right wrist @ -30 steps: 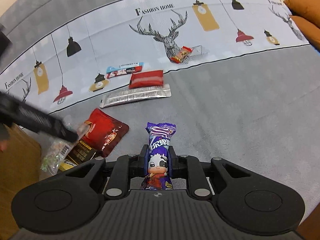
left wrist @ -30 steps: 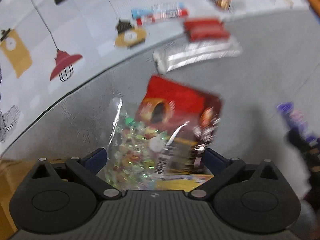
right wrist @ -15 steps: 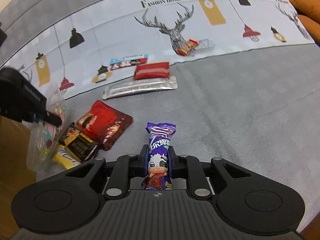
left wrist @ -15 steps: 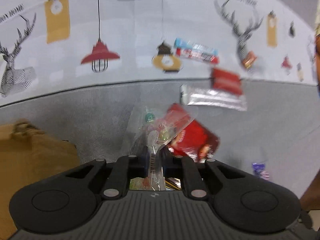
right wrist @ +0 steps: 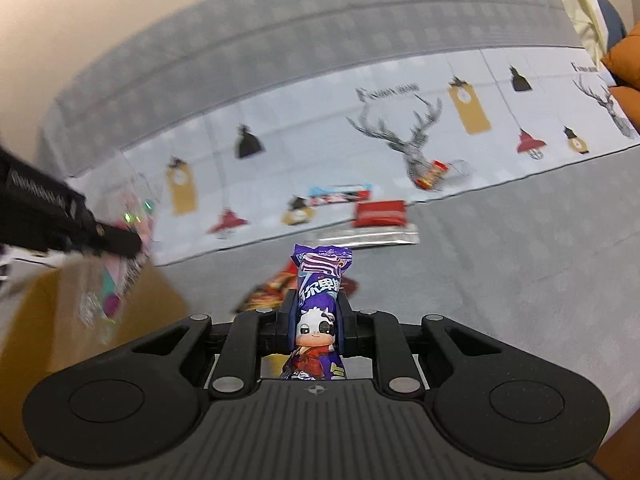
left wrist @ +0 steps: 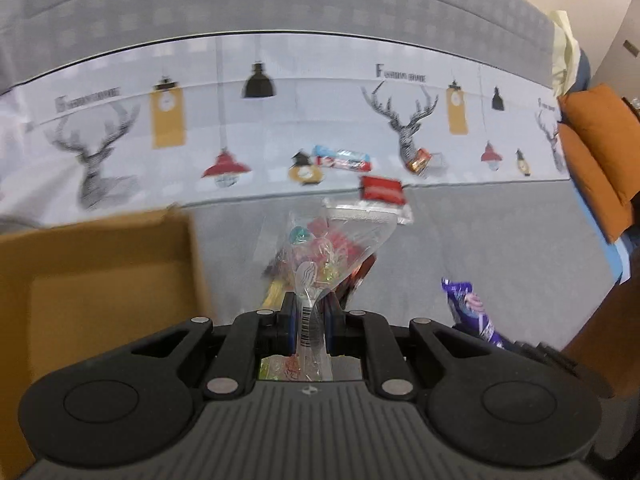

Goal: Organize snacks
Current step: 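Carry the candy bag with left tool while right tool carries purple bar to box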

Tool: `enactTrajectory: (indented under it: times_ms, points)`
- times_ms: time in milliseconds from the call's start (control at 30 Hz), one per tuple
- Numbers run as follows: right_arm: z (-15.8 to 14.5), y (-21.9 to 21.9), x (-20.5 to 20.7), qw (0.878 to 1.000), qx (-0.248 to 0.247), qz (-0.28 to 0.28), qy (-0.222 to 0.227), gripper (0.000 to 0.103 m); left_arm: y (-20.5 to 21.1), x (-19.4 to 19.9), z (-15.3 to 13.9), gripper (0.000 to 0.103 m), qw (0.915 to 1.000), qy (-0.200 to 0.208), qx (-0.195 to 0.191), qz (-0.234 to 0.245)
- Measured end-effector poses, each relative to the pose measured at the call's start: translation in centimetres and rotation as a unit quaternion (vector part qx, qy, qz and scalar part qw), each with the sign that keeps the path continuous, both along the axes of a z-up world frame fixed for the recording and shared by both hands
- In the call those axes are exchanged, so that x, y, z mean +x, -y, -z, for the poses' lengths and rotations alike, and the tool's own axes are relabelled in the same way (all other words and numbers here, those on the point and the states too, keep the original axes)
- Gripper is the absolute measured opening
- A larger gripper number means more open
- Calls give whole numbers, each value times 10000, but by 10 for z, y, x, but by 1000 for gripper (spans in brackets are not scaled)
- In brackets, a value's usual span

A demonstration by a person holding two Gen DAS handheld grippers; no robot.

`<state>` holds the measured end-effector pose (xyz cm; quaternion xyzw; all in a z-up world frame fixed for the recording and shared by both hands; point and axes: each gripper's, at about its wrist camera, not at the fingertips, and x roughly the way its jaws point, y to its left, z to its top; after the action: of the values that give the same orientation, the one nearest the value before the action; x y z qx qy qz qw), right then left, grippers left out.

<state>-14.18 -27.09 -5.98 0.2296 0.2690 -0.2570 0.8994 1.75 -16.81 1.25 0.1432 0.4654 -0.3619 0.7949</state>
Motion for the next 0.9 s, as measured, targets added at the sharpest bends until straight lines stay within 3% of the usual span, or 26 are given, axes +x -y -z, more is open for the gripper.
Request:
enactTrajectory:
  times_ms: [167,433,667,900]
  points:
    - [-27,-58,-20,9986,13,-518,61,20,-71,-35,-7,14,9990,96,340,-280]
    - [-45,-160,-28,9892,-16,-1461,-123,20,-187,-64,-2,14,9931,214,733,-887]
    - [-52,-224,-24,9794,-164,-1986,-331,20,-256,-86,-2,14,9906,84,562,-1247]
    - [-64,-253,-21,9737,-500,-2181,-420,20,-280,-90,-11,14,9898,203,354,-1362]
